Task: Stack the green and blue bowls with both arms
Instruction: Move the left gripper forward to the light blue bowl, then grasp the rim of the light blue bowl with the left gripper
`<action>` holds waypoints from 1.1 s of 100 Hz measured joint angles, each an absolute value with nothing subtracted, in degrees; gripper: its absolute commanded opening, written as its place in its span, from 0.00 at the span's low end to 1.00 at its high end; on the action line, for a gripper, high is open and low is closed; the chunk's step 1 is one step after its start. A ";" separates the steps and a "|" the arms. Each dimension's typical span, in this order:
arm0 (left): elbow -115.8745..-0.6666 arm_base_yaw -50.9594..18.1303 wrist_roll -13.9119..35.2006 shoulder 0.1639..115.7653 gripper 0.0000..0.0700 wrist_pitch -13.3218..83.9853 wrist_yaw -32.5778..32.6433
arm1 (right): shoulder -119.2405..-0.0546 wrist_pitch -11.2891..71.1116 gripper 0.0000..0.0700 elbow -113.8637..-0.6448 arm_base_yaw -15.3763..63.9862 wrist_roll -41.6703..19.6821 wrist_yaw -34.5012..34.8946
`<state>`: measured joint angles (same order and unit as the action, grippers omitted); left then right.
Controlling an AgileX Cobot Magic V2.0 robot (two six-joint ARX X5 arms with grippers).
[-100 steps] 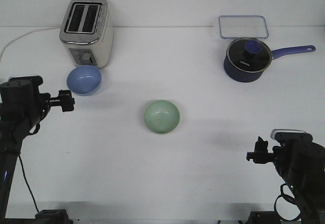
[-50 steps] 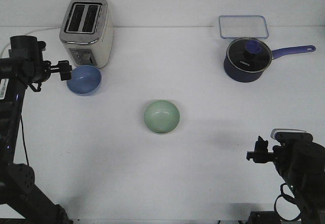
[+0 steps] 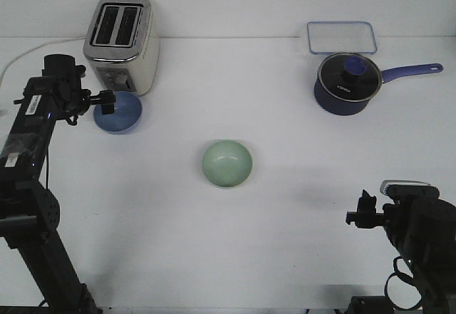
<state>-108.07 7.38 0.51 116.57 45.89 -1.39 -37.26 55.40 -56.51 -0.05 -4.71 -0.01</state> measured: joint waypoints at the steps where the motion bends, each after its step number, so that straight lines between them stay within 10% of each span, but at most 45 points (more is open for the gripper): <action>1: -108.07 7.38 0.51 116.81 0.83 45.82 -1.39 | -37.26 55.37 0.59 -56.51 -0.05 -4.71 -0.01; 21: -108.07 7.64 0.51 120.27 0.78 45.17 -1.41 | -37.26 55.37 0.59 -56.51 -0.05 -4.71 -0.01; 46: -108.07 7.73 0.49 120.49 0.43 44.36 -1.41 | -37.26 55.40 0.59 -56.51 -0.05 -4.71 -0.01; 61: -108.07 7.73 0.32 120.49 0.00 44.77 -1.41 | -37.26 55.37 0.59 -56.51 -0.05 -4.71 -0.01; 110: -108.07 8.43 -0.14 119.77 0.00 46.68 -5.98 | -37.26 55.40 0.59 -56.51 -0.05 -4.71 -0.01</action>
<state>-108.07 8.43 -0.14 119.77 46.68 -5.98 -37.26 55.40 -56.51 -0.05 -4.71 -0.01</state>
